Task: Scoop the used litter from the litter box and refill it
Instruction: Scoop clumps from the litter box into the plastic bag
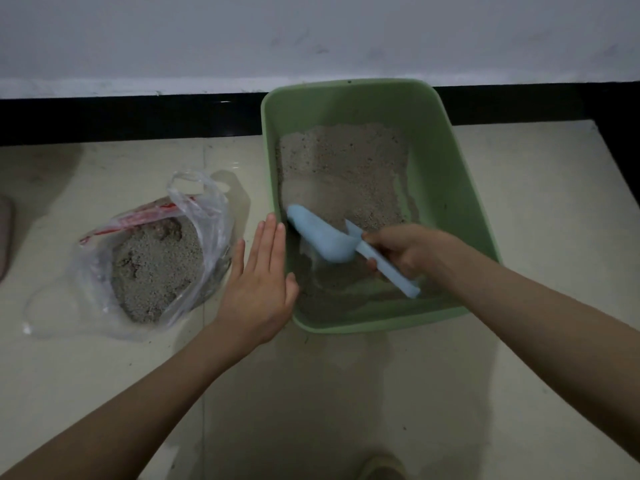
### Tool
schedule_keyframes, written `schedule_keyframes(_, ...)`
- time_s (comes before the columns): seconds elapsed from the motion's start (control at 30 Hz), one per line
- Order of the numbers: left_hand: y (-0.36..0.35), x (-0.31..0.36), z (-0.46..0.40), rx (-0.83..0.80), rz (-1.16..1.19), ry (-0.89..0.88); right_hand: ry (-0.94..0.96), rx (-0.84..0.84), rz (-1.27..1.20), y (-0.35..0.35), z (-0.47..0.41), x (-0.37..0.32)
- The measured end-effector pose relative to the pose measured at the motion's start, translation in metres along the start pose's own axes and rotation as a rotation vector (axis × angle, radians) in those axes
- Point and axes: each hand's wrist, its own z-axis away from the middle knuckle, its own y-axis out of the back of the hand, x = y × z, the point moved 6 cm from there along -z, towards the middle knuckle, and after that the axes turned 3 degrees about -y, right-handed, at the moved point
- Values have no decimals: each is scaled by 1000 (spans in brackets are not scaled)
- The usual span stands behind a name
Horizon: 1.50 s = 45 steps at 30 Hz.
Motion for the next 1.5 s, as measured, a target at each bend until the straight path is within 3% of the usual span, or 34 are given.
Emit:
schedule_keyframes(0.33, -1, -2, 2, 8, -39, -1, 87, -180, -226, -32, -23, -74)
schedule_keyframes(0.6, 0, -3, 1, -3, -40, 10, 137, -387, -625, -22, -23, -63)
schedule_keyframes(0.73, 0, -4, 0, -7, -44, 10, 153, -359, -751, -3, -9, -50)
schedule_keyframes(0.8, 0, -4, 0, -10, -60, 6, 211, -254, -645, 13, -4, -44)
schedule_keyframes(1.07, 3, -4, -2, -22, -68, -11, 421, 243, 467, 51, 49, -22)
schedule_keyframes(1.2, 4, -3, -4, -62, -29, -8, 492, 366, 891, 41, 68, -21)
schedule_keyframes(1.43, 8, -12, -28, -143, -2, 76, 388, 405, 1187, 47, 74, -21)
schedule_keyframes(1.5, 9, -14, -36, -150, 49, 122, 420, 515, 1190, 58, 76, -30)
